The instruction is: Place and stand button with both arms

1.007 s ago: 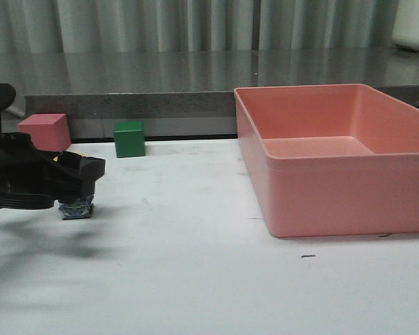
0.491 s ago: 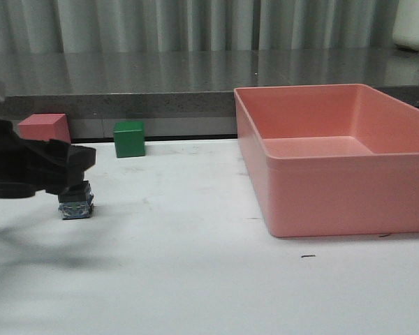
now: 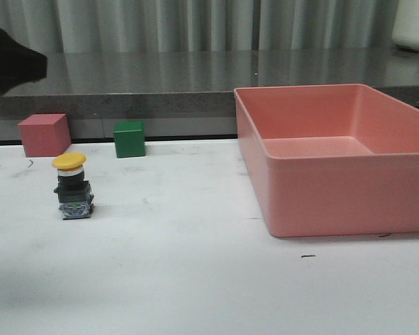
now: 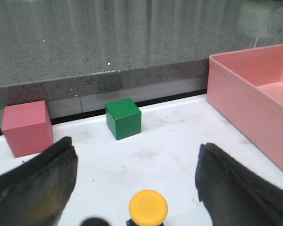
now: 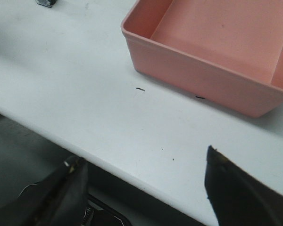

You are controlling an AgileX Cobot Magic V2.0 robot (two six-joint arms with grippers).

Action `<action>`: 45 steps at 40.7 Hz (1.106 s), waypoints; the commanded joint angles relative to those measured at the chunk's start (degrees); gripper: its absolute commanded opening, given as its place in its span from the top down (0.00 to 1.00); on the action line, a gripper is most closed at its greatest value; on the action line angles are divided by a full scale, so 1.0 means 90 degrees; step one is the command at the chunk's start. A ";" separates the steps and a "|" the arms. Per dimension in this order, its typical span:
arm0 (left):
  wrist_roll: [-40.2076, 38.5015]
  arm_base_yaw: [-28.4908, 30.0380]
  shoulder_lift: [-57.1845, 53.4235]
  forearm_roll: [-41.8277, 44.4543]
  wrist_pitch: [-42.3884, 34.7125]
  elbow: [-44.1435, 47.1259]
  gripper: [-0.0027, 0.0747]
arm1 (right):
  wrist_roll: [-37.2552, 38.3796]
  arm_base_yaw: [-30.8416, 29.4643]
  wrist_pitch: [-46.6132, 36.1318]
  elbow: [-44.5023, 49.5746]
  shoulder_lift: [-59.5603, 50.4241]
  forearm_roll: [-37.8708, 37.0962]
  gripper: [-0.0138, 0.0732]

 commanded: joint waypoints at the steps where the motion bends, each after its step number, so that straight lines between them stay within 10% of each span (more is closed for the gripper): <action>1: -0.0024 0.0010 -0.0890 -0.0068 0.1665 -0.0711 0.30 | -0.0057 -0.0048 -0.0355 -0.0152 0.0014 0.0031 0.22; 12: -0.0024 0.0010 -0.2102 -0.0254 0.5554 -0.1781 0.30 | -0.0057 -0.0048 -0.0355 -0.0152 0.0014 0.0031 0.22; 30: -0.0024 0.0010 -0.3222 -0.0459 0.7292 -0.1781 0.31 | -0.0057 -0.0048 -0.0355 -0.0152 0.0014 0.0031 0.22; 45: 0.0277 0.0010 -0.3261 -0.0333 0.7339 -0.1781 0.86 | -0.0064 -0.0048 -0.0364 -0.0152 0.0014 0.0026 0.22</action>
